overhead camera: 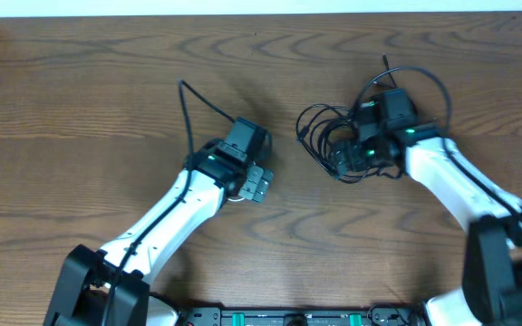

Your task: Untangle cables

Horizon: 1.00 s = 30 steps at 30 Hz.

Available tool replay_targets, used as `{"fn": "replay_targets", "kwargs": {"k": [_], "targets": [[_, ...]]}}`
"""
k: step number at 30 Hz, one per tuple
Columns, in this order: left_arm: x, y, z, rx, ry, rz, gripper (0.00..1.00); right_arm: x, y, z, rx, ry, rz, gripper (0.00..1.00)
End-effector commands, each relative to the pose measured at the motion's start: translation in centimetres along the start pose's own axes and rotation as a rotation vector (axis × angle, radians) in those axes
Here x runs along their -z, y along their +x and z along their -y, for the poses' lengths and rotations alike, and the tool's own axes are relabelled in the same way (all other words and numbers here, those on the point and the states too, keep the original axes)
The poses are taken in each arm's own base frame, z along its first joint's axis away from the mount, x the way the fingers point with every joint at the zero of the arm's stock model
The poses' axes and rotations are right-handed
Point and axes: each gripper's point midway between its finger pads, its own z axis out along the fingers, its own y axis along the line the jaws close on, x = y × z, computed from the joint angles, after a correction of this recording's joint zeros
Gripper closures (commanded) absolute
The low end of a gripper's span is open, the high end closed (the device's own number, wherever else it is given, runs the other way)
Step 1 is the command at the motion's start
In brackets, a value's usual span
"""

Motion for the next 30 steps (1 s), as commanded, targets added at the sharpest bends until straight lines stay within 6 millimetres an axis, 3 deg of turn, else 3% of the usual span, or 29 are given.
{"fn": "replay_targets", "kwargs": {"k": [1, 2, 6, 10, 15, 16, 22, 24, 30], "targets": [[-1.8, 1.8, 1.1, -0.112, -0.012, -0.075, 0.04, 3.8, -1.9, 0.3, -0.043, 0.007, 0.111, 0.01], [-2.5, 2.1, 1.3, -0.118, -0.011, -0.092, 0.05, 4.9, -2.4, 0.2, -0.059, 0.007, 0.142, 0.01], [-4.8, 2.7, 1.4, -0.090, -0.017, -0.136, 0.11, 6.1, -2.5, -0.2, -0.050, 0.004, 0.164, 0.01], [-6.6, 3.3, 1.6, -0.089, -0.020, -0.170, 0.15, 6.1, -2.0, -0.2, -0.054, 0.006, 0.146, 0.01], [-7.1, 3.8, 3.0, -0.086, 0.055, -0.192, 0.25, 6.0, -1.9, -0.2, -0.055, 0.006, 0.141, 0.01], [-7.1, 3.8, 3.1, -0.085, 0.064, -0.193, 0.39, 6.0, -1.9, -0.2, -0.055, 0.006, 0.141, 0.01], [-7.3, 4.4, 3.3, -0.059, 0.073, -0.207, 0.74, 6.0, -1.8, -0.1, -0.055, 0.007, 0.136, 0.01], [-7.4, 4.8, 3.3, -0.035, 0.070, -0.213, 0.91, 6.0, -1.7, -0.1, -0.054, 0.008, 0.132, 0.01], [-7.2, 3.8, 3.5, 0.041, 0.080, -0.172, 0.93, 6.0, -1.7, -0.1, -0.054, 0.007, 0.131, 0.01]]}}
